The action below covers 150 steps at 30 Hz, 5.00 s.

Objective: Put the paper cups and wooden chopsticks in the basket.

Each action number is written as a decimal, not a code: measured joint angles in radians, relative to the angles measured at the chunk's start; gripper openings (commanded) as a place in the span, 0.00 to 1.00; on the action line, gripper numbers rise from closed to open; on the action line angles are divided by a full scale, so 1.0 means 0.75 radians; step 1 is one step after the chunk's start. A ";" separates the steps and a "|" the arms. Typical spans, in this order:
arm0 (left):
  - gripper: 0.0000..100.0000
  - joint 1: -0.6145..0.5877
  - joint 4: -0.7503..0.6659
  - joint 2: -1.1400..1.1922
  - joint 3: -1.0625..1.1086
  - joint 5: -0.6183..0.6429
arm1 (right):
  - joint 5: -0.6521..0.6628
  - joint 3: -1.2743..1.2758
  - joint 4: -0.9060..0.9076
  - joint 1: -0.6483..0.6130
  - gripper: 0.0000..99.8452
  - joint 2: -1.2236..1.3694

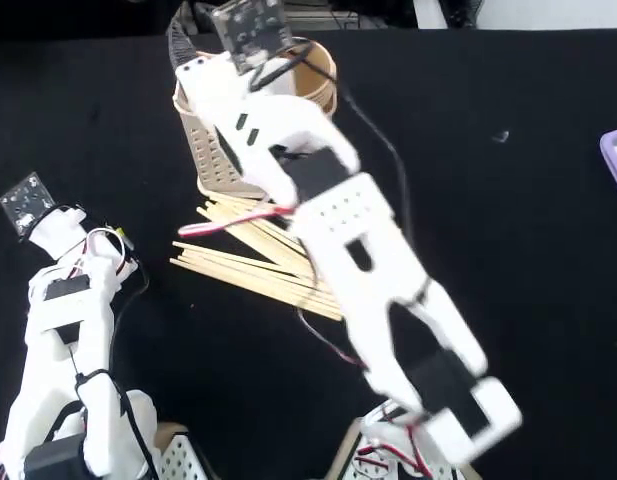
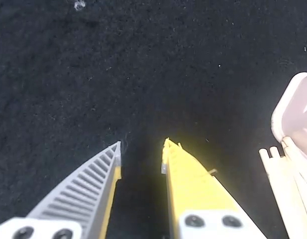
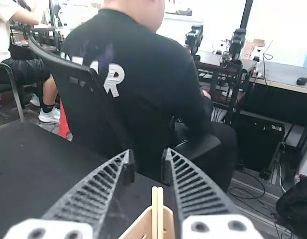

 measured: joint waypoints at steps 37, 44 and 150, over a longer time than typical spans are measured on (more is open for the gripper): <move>0.14 0.000 0.000 0.000 0.000 0.000 | 0.522 0.953 0.798 -0.004 0.11 0.200; 0.14 0.000 0.000 0.000 0.000 0.000 | 0.530 0.939 0.857 0.000 0.01 0.147; 0.14 0.000 0.000 0.000 0.000 0.000 | 0.597 1.434 0.528 -0.051 0.01 -0.239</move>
